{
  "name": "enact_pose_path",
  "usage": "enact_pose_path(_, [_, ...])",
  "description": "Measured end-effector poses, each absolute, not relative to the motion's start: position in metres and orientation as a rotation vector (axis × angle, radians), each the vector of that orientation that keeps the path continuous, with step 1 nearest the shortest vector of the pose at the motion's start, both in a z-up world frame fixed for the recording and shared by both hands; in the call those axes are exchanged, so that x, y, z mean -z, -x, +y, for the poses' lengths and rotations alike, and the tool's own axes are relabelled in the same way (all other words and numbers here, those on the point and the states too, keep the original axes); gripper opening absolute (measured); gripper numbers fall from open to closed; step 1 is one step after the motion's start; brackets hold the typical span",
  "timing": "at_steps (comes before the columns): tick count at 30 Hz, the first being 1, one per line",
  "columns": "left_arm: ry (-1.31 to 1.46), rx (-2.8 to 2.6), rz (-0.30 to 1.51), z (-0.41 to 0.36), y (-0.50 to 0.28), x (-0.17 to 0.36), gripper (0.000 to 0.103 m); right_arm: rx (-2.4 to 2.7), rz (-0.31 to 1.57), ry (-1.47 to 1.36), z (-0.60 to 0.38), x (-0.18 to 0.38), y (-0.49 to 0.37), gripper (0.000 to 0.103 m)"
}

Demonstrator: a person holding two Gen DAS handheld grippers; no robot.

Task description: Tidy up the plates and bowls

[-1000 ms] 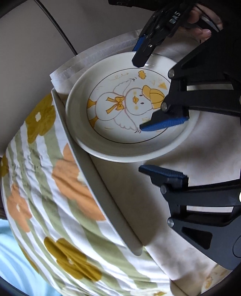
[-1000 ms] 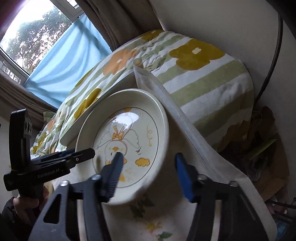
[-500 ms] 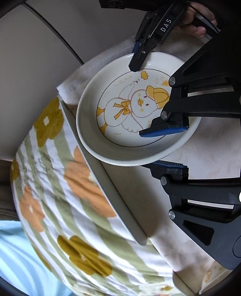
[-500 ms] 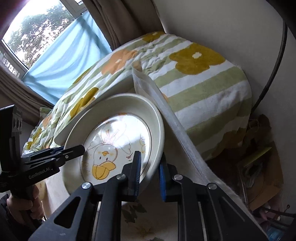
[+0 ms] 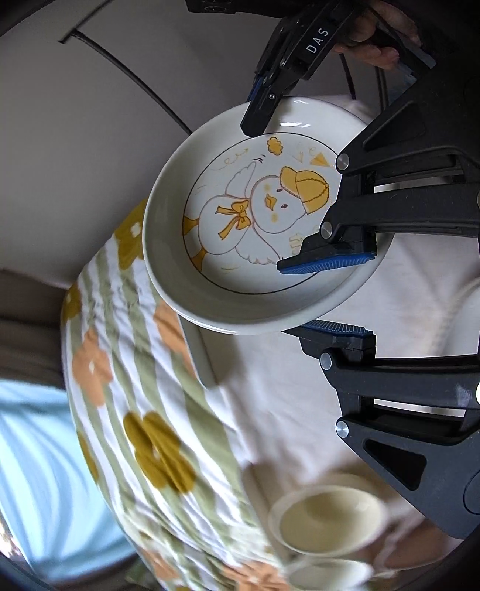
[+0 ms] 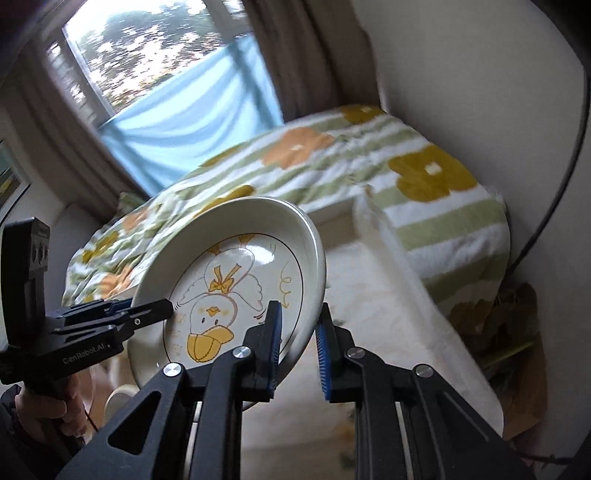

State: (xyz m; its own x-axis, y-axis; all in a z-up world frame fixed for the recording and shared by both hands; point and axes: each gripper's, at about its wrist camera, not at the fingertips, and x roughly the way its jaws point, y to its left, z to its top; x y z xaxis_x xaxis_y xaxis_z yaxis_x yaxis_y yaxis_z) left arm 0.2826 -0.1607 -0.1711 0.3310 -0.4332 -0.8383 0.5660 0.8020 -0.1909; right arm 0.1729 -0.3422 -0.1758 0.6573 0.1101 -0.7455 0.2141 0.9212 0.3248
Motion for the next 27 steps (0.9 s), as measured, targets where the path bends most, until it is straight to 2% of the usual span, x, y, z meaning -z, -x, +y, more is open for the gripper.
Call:
enact_pose_path(11, [-0.036,0.462,1.027,-0.039,-0.197,0.157,0.021,-0.152,0.909,-0.317,-0.249,0.171,-0.135,0.016])
enact_pose_path(17, [0.052,0.327,1.078,0.011,-0.158,0.188,0.021,-0.294,0.965,-0.229,-0.211,0.194,-0.137,0.016])
enact_pose_path(27, [0.128,0.196,1.135,0.04,-0.135,0.247,0.022,-0.418,1.04,-0.122,-0.174,0.24,-0.136,0.016])
